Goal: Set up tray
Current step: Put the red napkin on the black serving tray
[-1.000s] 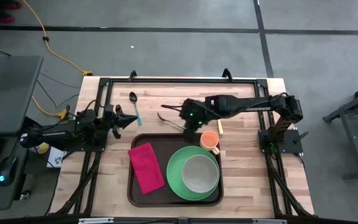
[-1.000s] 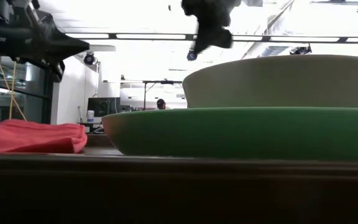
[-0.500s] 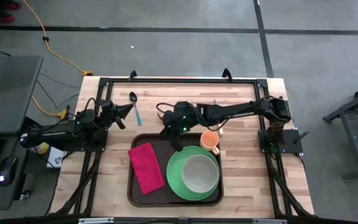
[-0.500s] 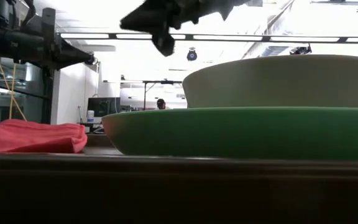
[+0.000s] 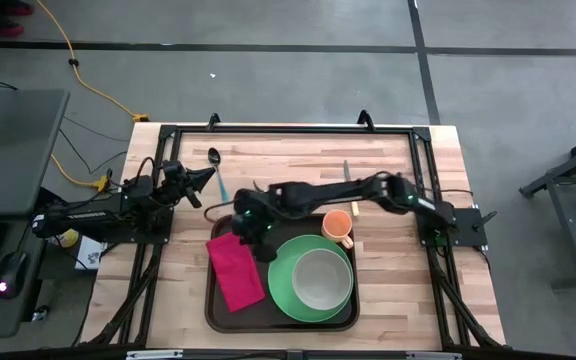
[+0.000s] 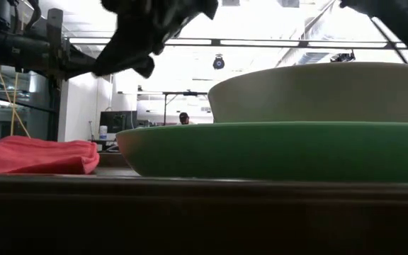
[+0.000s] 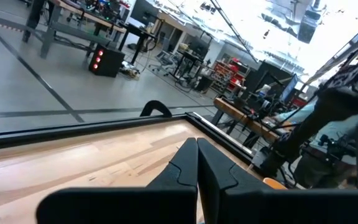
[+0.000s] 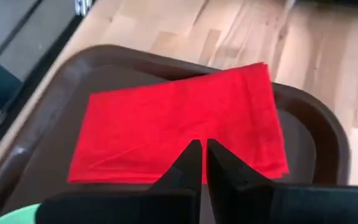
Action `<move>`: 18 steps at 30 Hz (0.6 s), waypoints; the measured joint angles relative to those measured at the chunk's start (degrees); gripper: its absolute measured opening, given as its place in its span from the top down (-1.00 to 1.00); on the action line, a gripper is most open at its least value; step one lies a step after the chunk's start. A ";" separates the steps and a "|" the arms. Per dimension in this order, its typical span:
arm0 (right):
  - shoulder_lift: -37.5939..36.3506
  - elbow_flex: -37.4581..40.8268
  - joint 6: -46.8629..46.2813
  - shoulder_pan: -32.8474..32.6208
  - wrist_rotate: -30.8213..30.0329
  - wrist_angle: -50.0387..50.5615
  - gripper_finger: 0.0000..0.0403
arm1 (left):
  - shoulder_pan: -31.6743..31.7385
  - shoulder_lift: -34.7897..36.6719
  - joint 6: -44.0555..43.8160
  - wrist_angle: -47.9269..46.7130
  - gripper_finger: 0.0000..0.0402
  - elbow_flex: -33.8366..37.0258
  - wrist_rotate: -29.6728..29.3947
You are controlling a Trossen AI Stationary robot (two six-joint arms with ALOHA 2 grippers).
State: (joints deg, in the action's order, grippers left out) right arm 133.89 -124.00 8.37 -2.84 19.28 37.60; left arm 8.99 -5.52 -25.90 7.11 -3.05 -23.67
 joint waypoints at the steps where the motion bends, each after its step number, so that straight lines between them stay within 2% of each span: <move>1: 1.74 -2.44 0.68 -0.07 -0.16 1.31 1.00 | 0.00 0.00 -0.01 0.00 0.85 0.00 0.01; 5: 6.60 -9.22 0.84 0.06 -0.81 3.37 1.00 | 0.00 0.00 -0.01 0.00 0.85 0.00 0.16; 8: 8.43 -10.96 0.97 0.17 -1.21 2.52 1.00 | 0.00 0.00 -0.01 -0.03 0.85 0.00 0.18; 18: 8.74 -3.27 0.21 0.04 -1.80 -5.44 1.00 | 0.00 0.00 -0.01 -1.64 0.85 0.00 0.33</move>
State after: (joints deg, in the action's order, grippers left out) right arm 142.63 -127.27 8.59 -2.80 17.48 32.16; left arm 8.99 -5.52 -25.91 5.47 -3.05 -23.33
